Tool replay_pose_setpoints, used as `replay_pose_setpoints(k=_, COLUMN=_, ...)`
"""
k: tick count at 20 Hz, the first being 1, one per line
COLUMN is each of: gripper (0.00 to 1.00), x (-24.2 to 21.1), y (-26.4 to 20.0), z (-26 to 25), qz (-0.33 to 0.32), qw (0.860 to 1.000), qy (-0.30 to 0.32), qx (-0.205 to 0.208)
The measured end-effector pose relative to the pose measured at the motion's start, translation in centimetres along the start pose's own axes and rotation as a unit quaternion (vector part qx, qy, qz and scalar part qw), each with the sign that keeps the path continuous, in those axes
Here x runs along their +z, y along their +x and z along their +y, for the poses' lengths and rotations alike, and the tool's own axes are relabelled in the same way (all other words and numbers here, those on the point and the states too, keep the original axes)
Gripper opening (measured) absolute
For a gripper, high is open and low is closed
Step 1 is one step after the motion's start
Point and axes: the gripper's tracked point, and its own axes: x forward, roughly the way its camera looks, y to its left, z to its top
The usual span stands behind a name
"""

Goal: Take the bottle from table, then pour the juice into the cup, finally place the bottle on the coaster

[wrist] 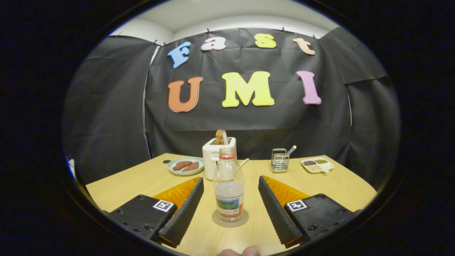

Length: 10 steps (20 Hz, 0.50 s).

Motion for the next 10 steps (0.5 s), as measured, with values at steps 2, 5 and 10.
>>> replay_pose_setpoints(k=2, gripper=0.99, x=2.9, y=-2.5, z=-0.4, qz=-0.022, qw=1.000, qy=-0.001, qx=-0.008)
replay_pose_setpoints(k=5, gripper=0.99, x=6.7, y=-6.5, z=-1.3, qz=-0.052, qw=0.998, qy=-0.011, qx=-0.030)
replay_pose_setpoints(k=10, gripper=0.99, x=12.0, y=-12.8, z=-3.4, qz=-0.091, qw=0.994, qy=-0.027, qx=-0.057)
